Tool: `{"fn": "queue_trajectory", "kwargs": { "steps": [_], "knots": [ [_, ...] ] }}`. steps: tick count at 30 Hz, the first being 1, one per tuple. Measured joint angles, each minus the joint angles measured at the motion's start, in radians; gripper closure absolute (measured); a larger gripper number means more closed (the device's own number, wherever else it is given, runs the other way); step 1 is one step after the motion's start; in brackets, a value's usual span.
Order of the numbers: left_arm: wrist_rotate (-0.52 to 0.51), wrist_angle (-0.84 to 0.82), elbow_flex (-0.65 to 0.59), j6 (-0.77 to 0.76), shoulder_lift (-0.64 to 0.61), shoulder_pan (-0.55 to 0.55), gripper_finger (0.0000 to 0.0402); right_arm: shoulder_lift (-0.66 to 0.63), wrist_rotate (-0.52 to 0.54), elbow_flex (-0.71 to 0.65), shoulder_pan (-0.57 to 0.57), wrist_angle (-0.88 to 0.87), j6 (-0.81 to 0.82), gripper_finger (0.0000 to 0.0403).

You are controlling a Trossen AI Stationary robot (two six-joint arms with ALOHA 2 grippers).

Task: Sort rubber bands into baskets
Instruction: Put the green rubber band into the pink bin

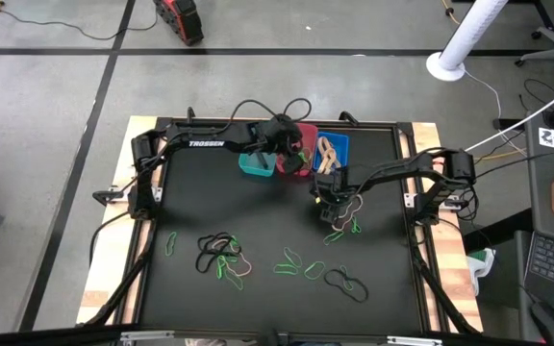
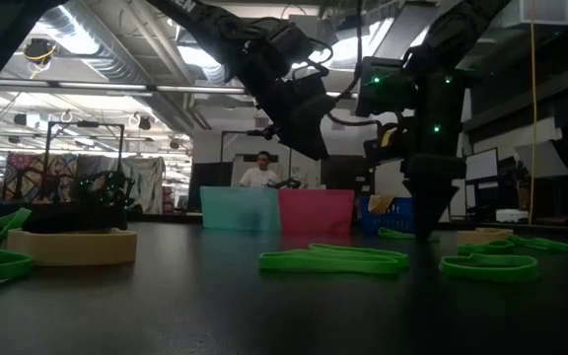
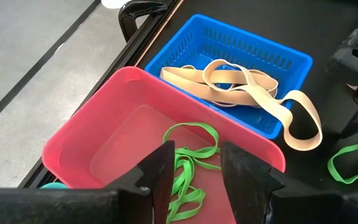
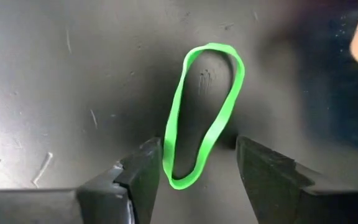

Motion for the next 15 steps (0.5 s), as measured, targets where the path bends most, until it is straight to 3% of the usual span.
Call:
{"fn": "queue_trajectory", "kwargs": {
  "steps": [7,15],
  "knots": [
    [0.0,0.0,0.0,0.0,0.0,0.0,0.0274,-0.001,-0.002,-0.007,0.0,0.011,-0.016,0.0215],
    [0.0,0.0,0.0,0.0,0.0,0.0,0.0274,-0.001,-0.017,-0.009,0.002,0.029,-0.028,0.0331]
  ]
}}
